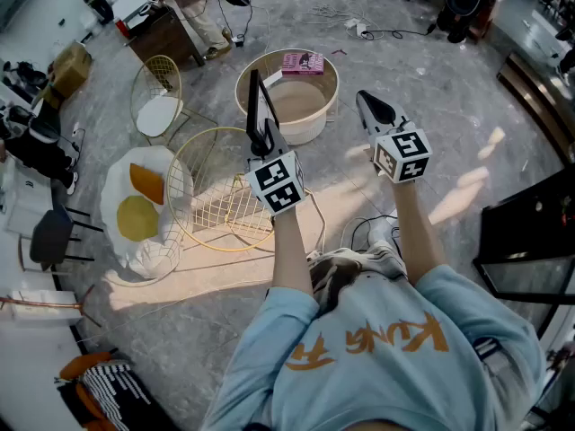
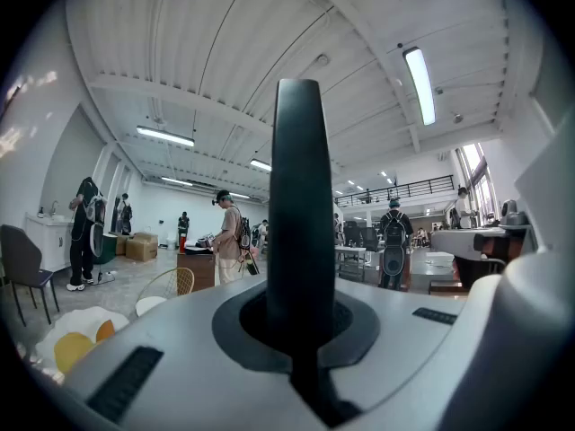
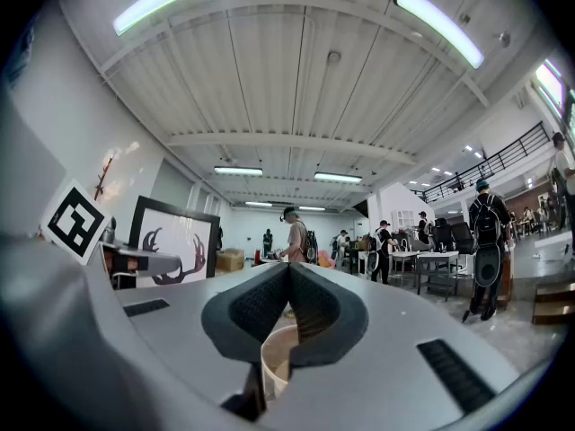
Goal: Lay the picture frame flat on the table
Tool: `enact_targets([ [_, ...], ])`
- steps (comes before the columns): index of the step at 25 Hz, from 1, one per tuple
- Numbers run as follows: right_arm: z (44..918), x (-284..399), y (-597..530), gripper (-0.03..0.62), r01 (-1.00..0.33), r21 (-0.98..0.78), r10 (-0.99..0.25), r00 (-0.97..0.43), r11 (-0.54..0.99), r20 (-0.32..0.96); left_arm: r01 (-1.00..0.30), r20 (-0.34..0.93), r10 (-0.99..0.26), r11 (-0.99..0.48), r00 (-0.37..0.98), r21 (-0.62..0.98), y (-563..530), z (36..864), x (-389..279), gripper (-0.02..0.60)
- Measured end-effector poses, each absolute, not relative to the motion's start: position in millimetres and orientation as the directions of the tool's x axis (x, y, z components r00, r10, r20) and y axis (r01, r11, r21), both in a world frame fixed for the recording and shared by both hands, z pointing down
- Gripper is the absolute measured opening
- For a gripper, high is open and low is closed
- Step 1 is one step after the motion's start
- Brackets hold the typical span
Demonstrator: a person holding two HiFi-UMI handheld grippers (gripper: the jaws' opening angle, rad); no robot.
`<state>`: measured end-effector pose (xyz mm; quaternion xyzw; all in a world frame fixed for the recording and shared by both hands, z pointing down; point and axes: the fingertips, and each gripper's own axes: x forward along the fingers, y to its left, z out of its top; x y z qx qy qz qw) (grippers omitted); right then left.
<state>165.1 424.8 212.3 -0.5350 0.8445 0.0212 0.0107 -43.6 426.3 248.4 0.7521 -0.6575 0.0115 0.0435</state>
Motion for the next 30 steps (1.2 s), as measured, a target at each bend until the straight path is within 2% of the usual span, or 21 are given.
enact_targets([
  [19, 202.7, 144.7, 419.7, -0.003, -0.904, 0.041, -0.903, -0.428, 0.426, -0.031, -0.987, 0.054, -0.993, -0.095, 0.103, 0.129, 418.5, 247.2, -90.6, 0.026],
  [25, 189.6, 139.8, 395.8, -0.002, -0.860, -0.067, -0.860, -0.498, 0.506, -0.106, -0.991, 0.076, -0.993, -0.076, 0.085, 0.112, 398.1, 249.7, -95.3, 0.026],
  [30, 196.6, 142.1, 353.8, -0.002, -0.850, -0.106, -0.855, -0.504, 0.516, -0.119, -0.994, 0.091, -0.994, -0.056, 0.064, 0.091, 366.2, 256.8, -96.0, 0.026],
])
